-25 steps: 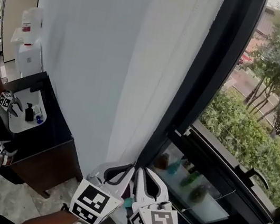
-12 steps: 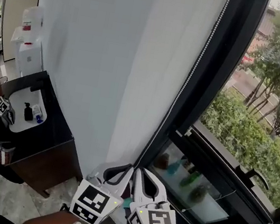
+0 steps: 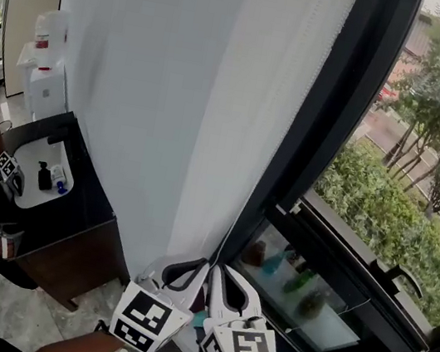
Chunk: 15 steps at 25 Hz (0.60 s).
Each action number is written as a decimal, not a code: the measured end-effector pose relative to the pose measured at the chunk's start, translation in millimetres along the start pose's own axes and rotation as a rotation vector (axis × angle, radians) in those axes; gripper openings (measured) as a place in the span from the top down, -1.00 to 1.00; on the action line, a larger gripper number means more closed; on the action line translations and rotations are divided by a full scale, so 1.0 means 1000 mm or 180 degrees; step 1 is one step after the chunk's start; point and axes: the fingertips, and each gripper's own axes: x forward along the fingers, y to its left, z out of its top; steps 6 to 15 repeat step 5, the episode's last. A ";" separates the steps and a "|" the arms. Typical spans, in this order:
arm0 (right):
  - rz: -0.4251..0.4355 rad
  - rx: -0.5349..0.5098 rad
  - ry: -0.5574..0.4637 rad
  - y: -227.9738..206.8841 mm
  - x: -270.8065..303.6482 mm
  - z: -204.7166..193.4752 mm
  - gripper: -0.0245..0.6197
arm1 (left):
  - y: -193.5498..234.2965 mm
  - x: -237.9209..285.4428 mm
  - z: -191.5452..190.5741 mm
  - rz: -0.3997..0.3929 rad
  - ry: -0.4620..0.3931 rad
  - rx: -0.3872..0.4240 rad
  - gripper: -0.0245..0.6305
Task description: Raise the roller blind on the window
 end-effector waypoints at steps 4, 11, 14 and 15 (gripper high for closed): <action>0.0008 0.0005 0.0011 0.001 0.000 -0.001 0.90 | 0.000 0.000 0.000 0.0004 -0.0001 -0.0003 0.92; 0.0008 0.0005 0.0014 0.001 0.000 -0.002 0.90 | 0.000 0.000 0.000 0.0004 -0.0001 -0.0004 0.92; 0.0008 0.0005 0.0014 0.001 0.000 -0.002 0.90 | 0.000 0.000 0.000 0.0004 -0.0001 -0.0004 0.92; 0.0008 0.0005 0.0014 0.001 0.000 -0.002 0.90 | 0.000 0.000 0.000 0.0004 -0.0001 -0.0004 0.92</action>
